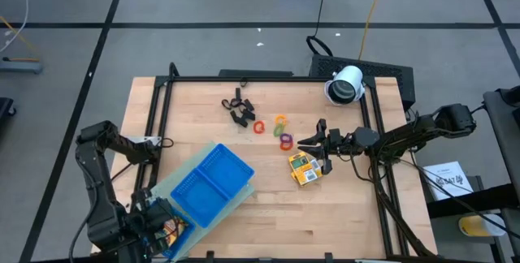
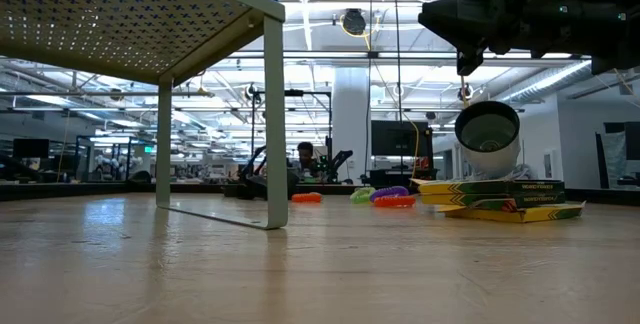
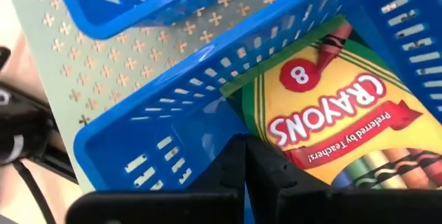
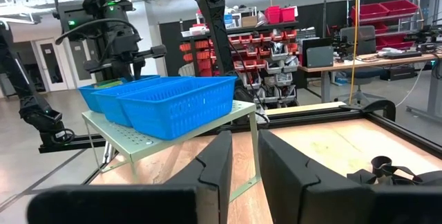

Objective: Pick & Place Office Desk Supplies
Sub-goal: Put the yellow crayon box into the bottom blue basket on the shelf

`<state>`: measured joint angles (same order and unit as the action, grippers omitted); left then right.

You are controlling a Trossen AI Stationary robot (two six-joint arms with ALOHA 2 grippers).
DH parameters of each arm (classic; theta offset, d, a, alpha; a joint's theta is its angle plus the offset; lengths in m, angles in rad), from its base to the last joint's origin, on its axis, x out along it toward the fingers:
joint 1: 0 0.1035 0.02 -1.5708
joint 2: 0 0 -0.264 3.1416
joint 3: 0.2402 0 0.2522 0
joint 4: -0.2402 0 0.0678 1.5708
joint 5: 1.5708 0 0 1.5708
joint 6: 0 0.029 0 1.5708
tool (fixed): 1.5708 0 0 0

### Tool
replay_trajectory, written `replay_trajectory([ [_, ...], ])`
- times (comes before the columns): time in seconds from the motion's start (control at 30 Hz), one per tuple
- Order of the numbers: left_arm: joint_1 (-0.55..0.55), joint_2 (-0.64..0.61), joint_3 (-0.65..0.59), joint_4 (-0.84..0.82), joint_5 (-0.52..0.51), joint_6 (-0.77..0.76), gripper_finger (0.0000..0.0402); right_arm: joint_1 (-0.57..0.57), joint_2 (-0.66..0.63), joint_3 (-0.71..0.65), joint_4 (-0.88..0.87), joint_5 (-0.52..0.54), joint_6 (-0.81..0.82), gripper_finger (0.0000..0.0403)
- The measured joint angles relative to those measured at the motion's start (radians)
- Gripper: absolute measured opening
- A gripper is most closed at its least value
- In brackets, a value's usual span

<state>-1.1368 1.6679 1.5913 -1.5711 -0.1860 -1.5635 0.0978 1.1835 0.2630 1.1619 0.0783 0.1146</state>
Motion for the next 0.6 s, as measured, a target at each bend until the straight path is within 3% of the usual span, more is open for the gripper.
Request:
replay_trajectory([
  [0.43, 0.021, 0.0, 0.0, 0.0, -0.159, 0.129, 0.0014, 0.0, 0.0, 0.0, 0.0, 0.0, 0.0, 0.0059],
  [0.6, 0.042, 0.0, 0.0, 0.001, -0.172, 0.187, 0.0004, 0.0, 0.0, 0.0, 0.0, 0.0, 0.0, 0.0059],
])
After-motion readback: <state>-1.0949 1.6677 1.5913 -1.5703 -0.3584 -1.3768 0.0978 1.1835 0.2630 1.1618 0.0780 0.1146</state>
